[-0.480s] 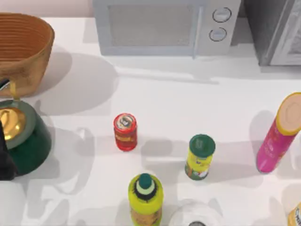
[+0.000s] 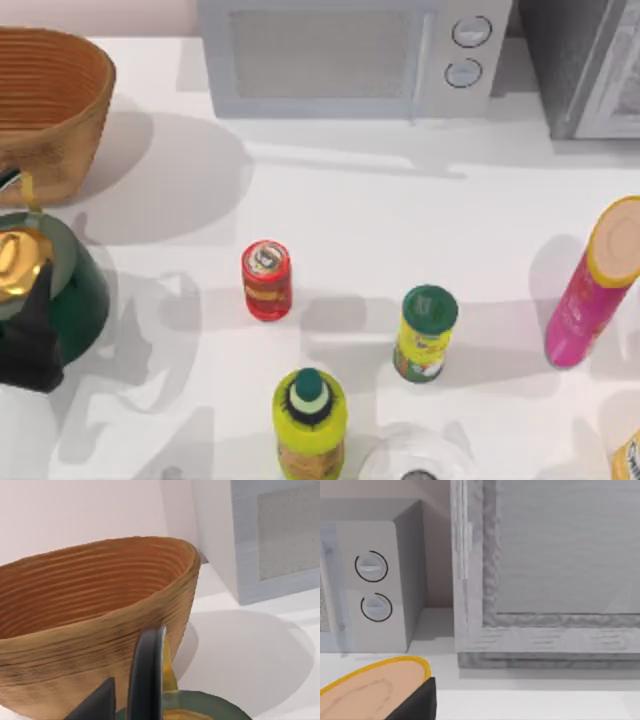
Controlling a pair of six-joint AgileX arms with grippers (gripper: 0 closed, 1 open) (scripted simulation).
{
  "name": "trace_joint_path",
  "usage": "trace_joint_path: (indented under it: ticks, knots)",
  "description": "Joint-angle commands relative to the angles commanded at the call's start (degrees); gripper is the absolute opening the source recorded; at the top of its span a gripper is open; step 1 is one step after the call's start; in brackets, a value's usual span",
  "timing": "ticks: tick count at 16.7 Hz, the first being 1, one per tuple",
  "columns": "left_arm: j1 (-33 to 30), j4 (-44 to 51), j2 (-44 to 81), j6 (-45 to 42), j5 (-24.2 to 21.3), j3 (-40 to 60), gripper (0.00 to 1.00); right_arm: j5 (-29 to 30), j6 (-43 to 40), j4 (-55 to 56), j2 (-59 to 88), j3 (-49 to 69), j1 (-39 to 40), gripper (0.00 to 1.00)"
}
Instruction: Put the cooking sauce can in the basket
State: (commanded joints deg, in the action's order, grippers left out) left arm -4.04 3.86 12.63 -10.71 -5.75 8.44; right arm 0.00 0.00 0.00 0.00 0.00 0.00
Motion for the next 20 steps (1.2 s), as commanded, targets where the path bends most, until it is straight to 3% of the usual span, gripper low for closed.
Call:
trace_joint_path:
  ticks: [6, 12, 20]
  knots:
    - [-3.8, 5.8, 30.3, -21.0, -10.3, 18.1, 1.0, 0.0, 0.0, 0.0, 0.0, 0.0, 0.0, 1.0]
    - [-5.3, 11.4, 63.1, -40.1, -23.5, 36.7, 1.0, 0.0, 0.0, 0.0, 0.0, 0.0, 0.0, 1.0]
    - [-6.3, 18.2, 90.6, -53.9, -39.7, 47.9, 1.0, 0.0, 0.0, 0.0, 0.0, 0.0, 0.0, 1.0]
